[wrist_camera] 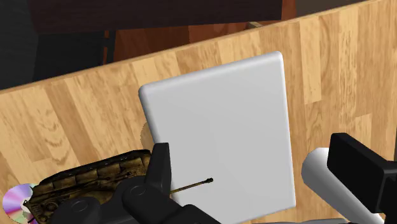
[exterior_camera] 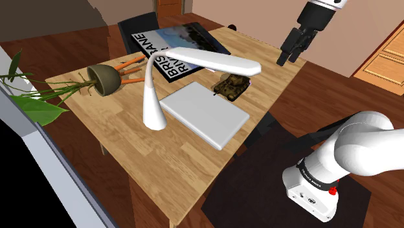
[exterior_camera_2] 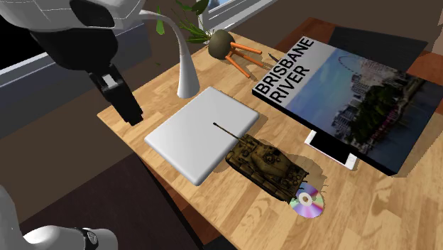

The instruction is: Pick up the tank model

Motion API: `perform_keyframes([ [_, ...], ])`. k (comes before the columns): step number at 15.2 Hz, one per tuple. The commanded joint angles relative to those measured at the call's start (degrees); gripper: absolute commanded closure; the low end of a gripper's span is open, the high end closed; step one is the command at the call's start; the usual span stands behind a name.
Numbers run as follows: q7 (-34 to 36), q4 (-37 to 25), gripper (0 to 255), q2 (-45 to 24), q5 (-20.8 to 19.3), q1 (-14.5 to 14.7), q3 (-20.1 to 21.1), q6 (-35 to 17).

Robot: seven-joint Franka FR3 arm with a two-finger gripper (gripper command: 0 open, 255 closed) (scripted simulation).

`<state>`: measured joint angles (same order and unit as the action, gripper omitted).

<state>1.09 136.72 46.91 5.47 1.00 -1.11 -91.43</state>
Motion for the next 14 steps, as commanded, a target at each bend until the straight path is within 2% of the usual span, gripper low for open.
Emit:
perform_keyframes([
  [1, 0.0, 0.0, 0, 0.0, 0.0, 0.0, 0.0, 0.0],
  [8, 17.5, 0.4, 0, -12.1, 1.7, -4.9, 6.7, -12.7],
  [14, 32.7, -2.4, 0, -24.3, 0.5, -9.6, 11.1, -21.8],
])
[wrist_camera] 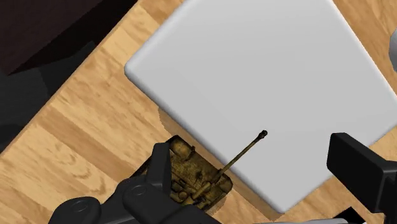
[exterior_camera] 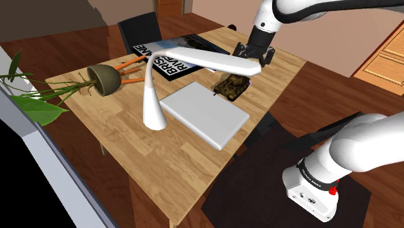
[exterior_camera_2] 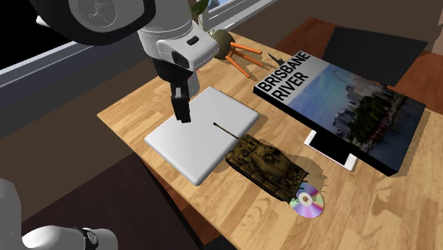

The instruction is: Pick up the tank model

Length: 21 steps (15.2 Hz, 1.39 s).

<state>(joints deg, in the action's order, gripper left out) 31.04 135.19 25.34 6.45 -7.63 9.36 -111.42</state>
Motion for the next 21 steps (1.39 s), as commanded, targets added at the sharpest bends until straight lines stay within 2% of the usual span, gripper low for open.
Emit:
perform_keyframes([
  [1, 5.3, -1.6, 0, -4.8, -0.9, -1.7, 1.1, -3.1],
  [9, 26.1, -8.6, 0, -21.4, -6.6, -6.7, 2.8, -10.9],
  [16, 42.9, -15.8, 0, -34.3, -11.6, -8.7, 0.2, -14.6],
  [21, 44.4, -15.2, 0, -36.9, -12.4, -8.7, -0.3, -17.5],
])
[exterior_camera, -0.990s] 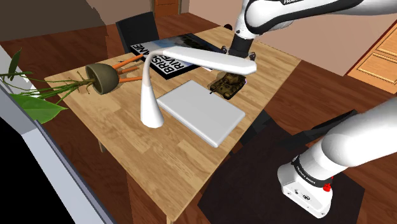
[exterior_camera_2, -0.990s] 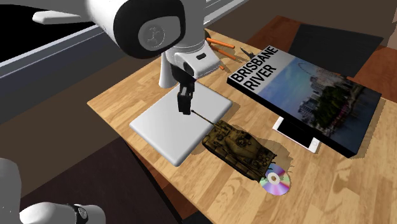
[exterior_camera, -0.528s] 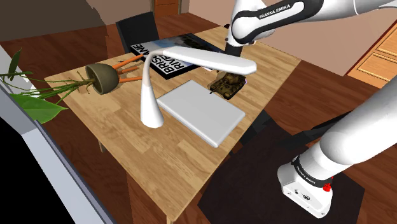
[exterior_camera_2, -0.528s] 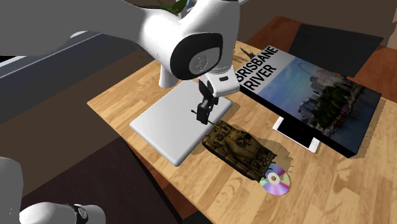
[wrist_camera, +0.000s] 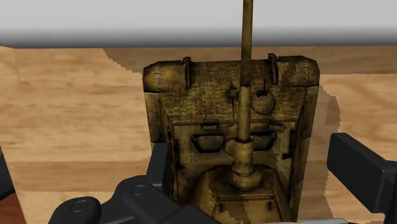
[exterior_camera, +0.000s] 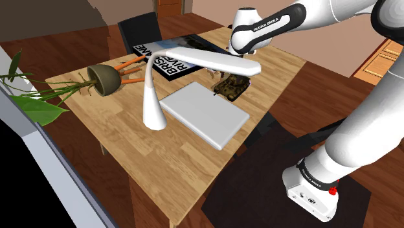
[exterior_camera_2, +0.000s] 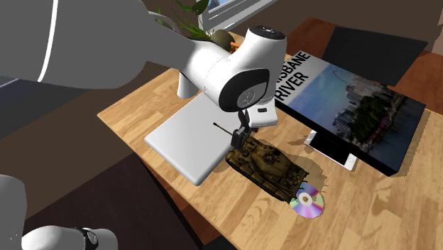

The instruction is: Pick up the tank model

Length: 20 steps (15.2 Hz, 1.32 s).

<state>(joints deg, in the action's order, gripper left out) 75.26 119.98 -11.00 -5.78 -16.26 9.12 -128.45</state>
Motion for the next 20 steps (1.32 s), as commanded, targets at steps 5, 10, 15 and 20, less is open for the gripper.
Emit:
perform_keyframes([
  [5, 0.6, 0.7, 0, -2.2, -0.7, 0.1, -0.2, -2.9],
  [10, 0.7, 0.6, 255, -2.4, -0.7, 0.1, -0.2, -2.9],
  [15, 0.6, 0.7, 255, -2.2, -0.7, 0.1, -0.2, -2.9],
  [20, 0.0, -0.4, 255, 0.1, 0.1, -0.1, 0.0, 0.5],
])
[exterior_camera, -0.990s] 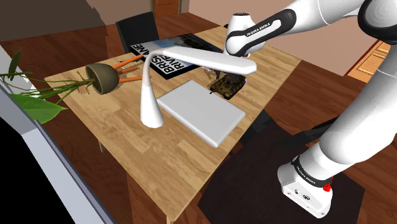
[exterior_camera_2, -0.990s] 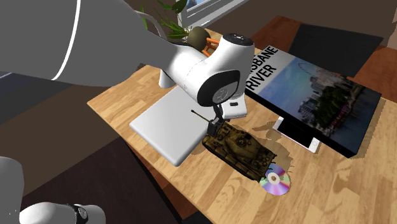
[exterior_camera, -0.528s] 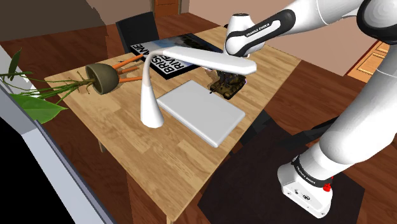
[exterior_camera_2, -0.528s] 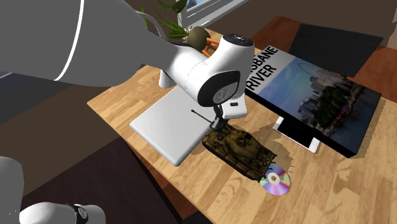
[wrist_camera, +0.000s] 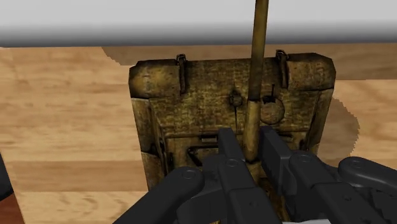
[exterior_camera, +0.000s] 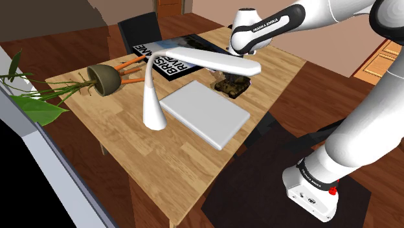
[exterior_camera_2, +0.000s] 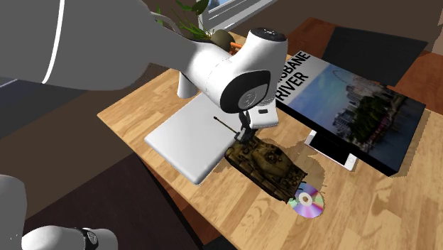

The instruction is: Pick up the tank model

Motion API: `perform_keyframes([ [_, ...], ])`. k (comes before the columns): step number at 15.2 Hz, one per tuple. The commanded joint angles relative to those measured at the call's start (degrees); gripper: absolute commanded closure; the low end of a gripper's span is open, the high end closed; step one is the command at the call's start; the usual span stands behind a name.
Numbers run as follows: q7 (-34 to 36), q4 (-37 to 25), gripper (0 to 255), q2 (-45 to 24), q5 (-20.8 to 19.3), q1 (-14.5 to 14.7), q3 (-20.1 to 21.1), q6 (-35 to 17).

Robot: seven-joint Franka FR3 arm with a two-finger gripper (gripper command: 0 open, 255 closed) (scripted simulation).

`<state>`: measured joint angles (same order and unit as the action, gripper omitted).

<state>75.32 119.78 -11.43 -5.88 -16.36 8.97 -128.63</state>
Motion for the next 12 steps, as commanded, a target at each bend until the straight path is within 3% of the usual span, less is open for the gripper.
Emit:
perform_keyframes([
  [1, -0.2, -0.4, 255, 1.0, 0.3, 0.0, 0.1, 1.3],
  [12, -1.1, -3.4, 255, 4.5, 1.3, -0.1, 0.3, 7.8],
])
